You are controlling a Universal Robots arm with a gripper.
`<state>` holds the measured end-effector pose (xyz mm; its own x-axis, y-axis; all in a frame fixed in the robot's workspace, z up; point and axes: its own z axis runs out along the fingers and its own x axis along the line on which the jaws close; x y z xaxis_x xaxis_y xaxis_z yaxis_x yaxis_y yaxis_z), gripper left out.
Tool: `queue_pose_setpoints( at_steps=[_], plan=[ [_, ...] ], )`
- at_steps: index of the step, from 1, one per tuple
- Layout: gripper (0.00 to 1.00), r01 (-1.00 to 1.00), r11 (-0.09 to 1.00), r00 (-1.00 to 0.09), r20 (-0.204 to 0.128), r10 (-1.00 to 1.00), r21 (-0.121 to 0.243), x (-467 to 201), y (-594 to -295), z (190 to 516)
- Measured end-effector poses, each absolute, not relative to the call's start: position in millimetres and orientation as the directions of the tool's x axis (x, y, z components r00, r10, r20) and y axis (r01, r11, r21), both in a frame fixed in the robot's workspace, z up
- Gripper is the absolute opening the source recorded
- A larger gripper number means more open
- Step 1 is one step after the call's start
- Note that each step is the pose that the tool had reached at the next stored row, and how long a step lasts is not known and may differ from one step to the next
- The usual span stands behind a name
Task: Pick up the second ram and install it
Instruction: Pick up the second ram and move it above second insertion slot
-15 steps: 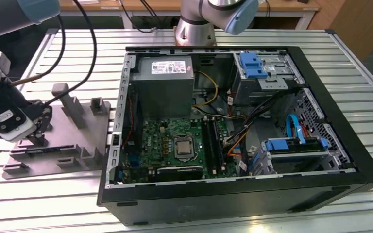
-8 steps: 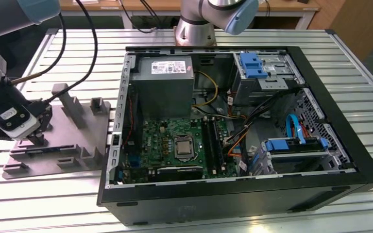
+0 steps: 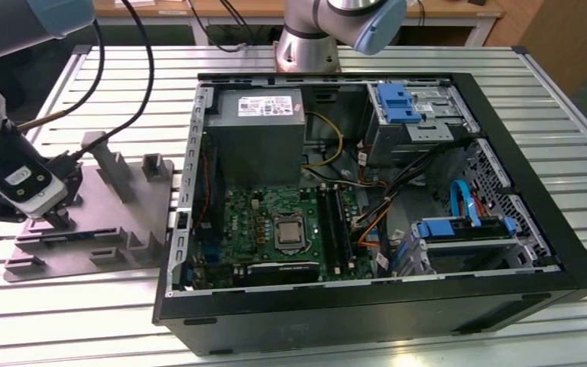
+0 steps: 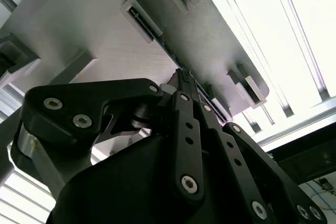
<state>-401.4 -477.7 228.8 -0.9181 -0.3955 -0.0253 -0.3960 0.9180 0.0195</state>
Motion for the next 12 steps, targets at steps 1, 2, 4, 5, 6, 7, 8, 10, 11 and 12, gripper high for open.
queue_pose_setpoints(
  at_steps=[1,2,4,5,6,7,8,10,11,12],
  plan=[
    [0.11,-0.405,0.914,-0.914,-0.025,-0.405,0.019,-401.4,-477.7,228.8],
    [0.11,-0.415,0.910,-0.910,-0.025,-0.415,0.019,-401.4,-477.7,228.8],
    [0.11,-0.433,0.901,-0.901,-0.025,-0.433,0.019,-401.4,-477.7,228.8],
    [0.11,-0.442,0.897,-0.897,-0.025,-0.442,0.019,-401.4,-477.7,228.8],
    [0.11,-0.451,0.892,-0.892,-0.025,-0.451,0.019,-401.4,-477.7,228.8],
    [0.11,-0.460,0.888,-0.888,-0.025,-0.459,0.019,-401.4,-477.7,228.8],
    [0.11,-0.469,0.883,-0.883,-0.025,-0.469,0.020,-401.4,-477.7,228.8],
    [0.11,-0.486,0.874,-0.874,-0.025,-0.486,0.019,-401.4,-477.7,228.8],
    [0.11,-0.495,0.869,-0.869,-0.025,-0.494,0.019,-401.4,-477.7,228.8],
    [0.11,-0.504,0.864,-0.864,-0.025,-0.503,0.019,-401.4,-477.7,228.8]
  ],
)
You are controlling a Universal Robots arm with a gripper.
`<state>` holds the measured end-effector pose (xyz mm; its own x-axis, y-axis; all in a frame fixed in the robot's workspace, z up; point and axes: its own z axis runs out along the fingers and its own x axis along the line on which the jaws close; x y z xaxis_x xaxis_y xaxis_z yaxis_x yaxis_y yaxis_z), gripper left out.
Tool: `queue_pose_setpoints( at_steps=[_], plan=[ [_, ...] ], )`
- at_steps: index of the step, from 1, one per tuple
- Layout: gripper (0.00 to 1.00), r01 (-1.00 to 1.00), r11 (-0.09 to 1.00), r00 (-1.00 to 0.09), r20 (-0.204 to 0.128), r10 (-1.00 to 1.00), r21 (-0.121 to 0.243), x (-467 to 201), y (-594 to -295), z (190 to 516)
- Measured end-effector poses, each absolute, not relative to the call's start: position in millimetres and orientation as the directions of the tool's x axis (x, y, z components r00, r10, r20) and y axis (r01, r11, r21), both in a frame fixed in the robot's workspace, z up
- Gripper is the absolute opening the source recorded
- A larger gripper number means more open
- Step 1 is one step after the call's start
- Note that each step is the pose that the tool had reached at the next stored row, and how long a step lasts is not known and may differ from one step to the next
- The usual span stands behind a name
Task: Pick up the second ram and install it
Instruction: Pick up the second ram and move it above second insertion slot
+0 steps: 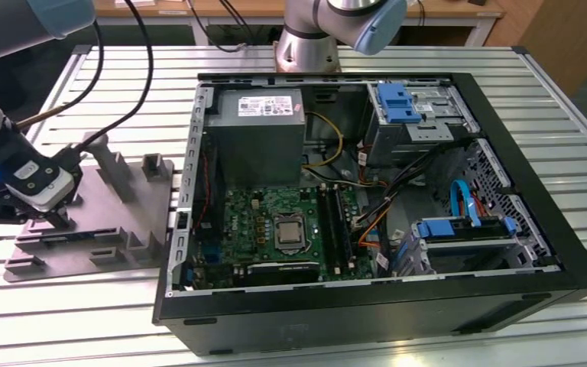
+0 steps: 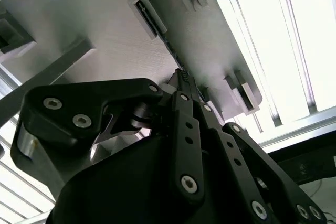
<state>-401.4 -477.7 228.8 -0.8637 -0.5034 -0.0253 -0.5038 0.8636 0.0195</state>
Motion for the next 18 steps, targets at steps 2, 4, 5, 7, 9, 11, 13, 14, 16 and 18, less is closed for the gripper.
queue_pose_setpoints(
  at_steps=[2,4,5,7,9,11,13,14,16,18],
  plan=[
    [0.11,-0.521,0.853,-0.853,-0.025,-0.521,0.019,-401.4,-477.7,228.8],
    [0.11,-0.539,0.842,-0.842,-0.025,-0.539,0.019,-401.4,-477.7,228.8],
    [0.11,-0.547,0.837,-0.837,-0.025,-0.547,0.019,-401.4,-477.7,228.7],
    [0.11,-0.564,0.826,-0.826,-0.025,-0.563,0.019,-401.4,-477.7,228.7],
    [0.11,-0.581,0.814,-0.814,-0.025,-0.580,0.019,-401.4,-477.7,228.7],
    [0.11,-0.596,0.803,-0.803,-0.025,-0.595,0.019,-401.4,-477.7,228.7],
    [0.11,-0.610,0.792,-0.792,-0.025,-0.610,0.019,-401.4,-477.7,228.7],
    [0.11,-0.617,0.787,-0.787,-0.025,-0.617,0.020,-401.4,-477.7,228.7],
    [0.11,-0.632,0.775,-0.775,-0.025,-0.631,0.019,-401.4,-477.7,228.7],
    [0.11,-0.645,0.764,-0.764,-0.025,-0.645,0.019,-401.4,-477.7,228.7]
  ],
)
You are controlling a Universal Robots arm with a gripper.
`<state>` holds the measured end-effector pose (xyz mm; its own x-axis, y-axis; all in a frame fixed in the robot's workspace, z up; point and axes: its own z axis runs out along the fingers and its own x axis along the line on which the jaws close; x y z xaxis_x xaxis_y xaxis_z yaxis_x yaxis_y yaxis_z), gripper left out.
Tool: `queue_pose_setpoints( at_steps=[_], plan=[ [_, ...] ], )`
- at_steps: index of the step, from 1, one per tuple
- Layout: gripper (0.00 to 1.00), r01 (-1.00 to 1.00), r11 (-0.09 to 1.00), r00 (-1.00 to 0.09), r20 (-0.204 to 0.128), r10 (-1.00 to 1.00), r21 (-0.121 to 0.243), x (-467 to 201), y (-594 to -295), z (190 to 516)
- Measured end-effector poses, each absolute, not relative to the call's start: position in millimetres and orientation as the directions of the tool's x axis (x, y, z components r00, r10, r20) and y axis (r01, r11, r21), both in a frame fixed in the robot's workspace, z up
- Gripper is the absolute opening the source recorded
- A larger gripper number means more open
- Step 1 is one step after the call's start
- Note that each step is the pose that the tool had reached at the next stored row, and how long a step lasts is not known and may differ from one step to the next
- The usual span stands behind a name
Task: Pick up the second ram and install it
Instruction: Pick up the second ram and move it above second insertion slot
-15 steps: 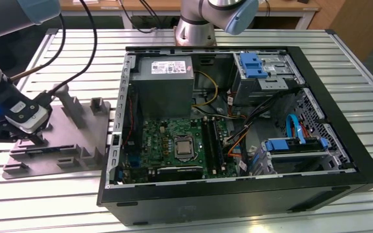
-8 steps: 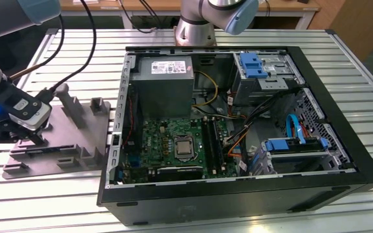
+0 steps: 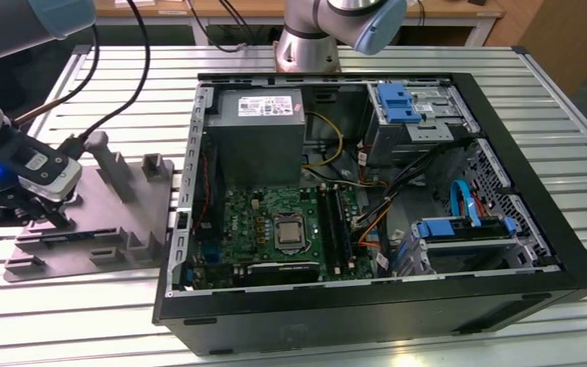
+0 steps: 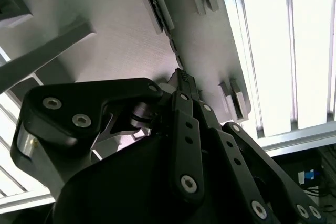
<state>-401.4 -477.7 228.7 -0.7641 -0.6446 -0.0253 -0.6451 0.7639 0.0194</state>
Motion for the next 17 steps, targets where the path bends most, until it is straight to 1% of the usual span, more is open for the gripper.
queue_pose_setpoints(
  at_steps=[17],
  plan=[
    [0.11,-0.748,0.664,-0.664,-0.025,-0.747,0.019,-401.4,-477.7,228.6]
  ],
)
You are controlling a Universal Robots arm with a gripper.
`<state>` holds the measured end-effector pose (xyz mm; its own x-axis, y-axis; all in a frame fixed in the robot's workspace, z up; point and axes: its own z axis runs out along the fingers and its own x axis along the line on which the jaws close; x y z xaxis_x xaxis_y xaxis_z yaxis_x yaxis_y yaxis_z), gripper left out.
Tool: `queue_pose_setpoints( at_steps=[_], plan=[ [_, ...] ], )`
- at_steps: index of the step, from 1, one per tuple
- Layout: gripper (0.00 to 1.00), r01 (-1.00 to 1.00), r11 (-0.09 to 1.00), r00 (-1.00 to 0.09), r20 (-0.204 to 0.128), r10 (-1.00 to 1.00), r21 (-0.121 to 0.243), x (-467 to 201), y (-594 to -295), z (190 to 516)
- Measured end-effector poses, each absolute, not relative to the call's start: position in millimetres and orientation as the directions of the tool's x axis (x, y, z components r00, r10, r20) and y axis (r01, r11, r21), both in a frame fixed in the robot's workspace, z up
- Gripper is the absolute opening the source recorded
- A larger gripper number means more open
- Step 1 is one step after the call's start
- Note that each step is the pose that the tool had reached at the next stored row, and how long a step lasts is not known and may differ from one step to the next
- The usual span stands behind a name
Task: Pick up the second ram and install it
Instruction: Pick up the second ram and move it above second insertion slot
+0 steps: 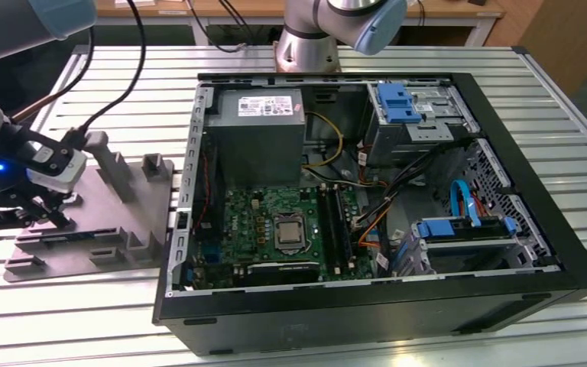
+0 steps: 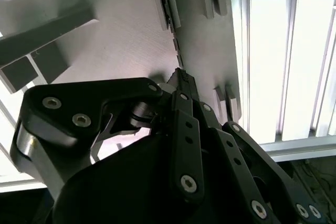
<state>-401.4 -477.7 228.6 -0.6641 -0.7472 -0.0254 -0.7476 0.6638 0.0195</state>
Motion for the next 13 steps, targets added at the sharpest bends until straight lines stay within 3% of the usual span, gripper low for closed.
queue_pose_setpoints(
  at_steps=[13],
  plan=[
    [0.11,-0.818,0.574,-0.575,-0.025,-0.818,0.019,-401.4,-477.7,228.6]
  ],
)
